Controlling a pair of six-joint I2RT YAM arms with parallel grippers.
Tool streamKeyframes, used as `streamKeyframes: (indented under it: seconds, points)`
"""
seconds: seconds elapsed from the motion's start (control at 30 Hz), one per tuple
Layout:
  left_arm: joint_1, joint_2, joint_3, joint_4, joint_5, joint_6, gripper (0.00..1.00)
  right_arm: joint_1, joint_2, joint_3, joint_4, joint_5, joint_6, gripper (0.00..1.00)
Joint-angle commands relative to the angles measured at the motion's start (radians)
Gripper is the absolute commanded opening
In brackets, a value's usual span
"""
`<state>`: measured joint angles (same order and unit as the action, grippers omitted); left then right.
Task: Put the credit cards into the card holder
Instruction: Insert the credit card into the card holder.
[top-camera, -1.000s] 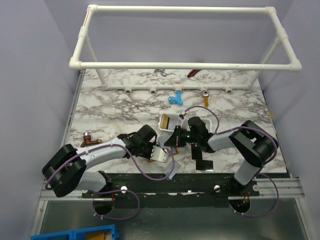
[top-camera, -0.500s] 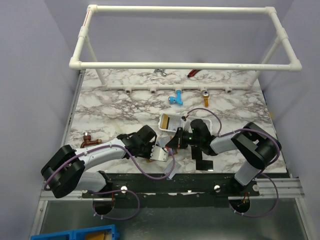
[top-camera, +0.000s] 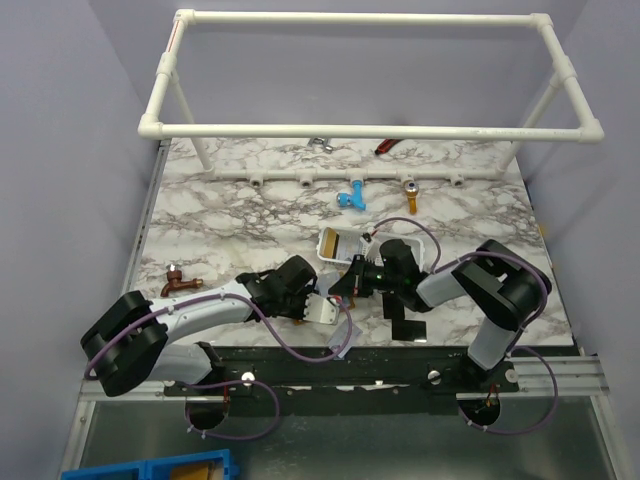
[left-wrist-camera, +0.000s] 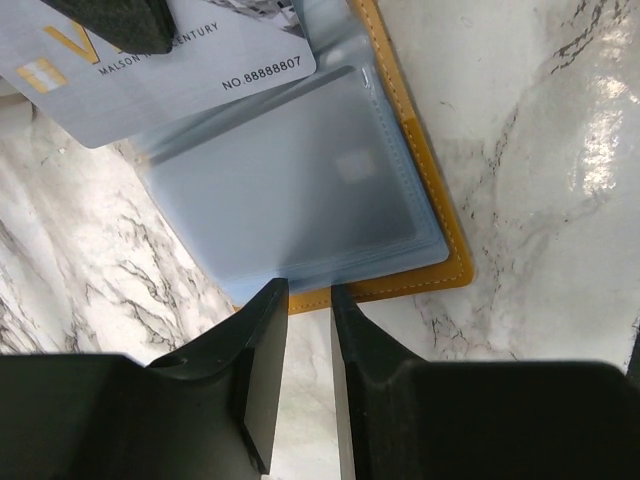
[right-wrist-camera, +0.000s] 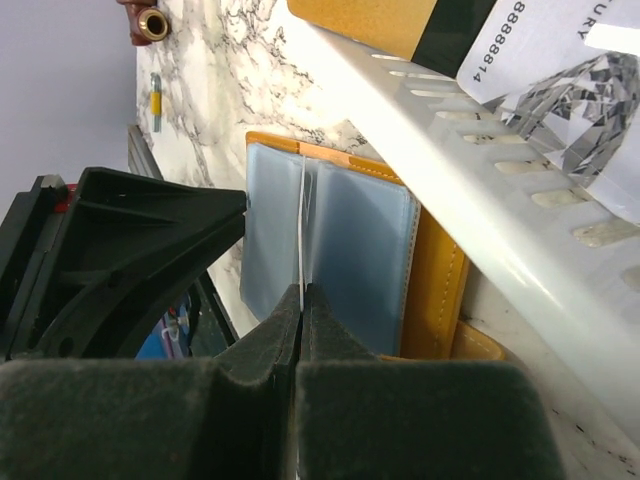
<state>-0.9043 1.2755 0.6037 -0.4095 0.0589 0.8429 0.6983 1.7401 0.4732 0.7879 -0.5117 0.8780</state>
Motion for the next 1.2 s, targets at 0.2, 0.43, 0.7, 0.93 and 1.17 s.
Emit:
streamKeyframes:
  seconds: [0.2, 0.43, 0.7, 0.93, 1.17]
  points:
    - [-0.018, 0.018, -0.047, 0.05, -0.082, -0.034, 0.13, -0.003, 0.041, 0.007, 0.105, -0.027, 0.033, 0.01]
    - [-0.022, 0.003, -0.058, 0.031, -0.076, -0.078, 0.04, -0.004, 0.041, 0.002, 0.135, -0.03, 0.051, 0.01]
    - [-0.043, 0.002, -0.072, 0.031, -0.074, -0.105, 0.03, -0.002, 0.076, 0.01, 0.162, -0.051, 0.071, 0.01]
    - [-0.059, 0.003, -0.074, 0.038, -0.082, -0.13, 0.02, -0.003, 0.079, 0.007, 0.169, -0.051, 0.085, 0.01]
    - [-0.086, 0.007, -0.089, 0.047, -0.104, -0.181, 0.0, 0.002, 0.102, 0.009, 0.193, -0.031, 0.13, 0.01]
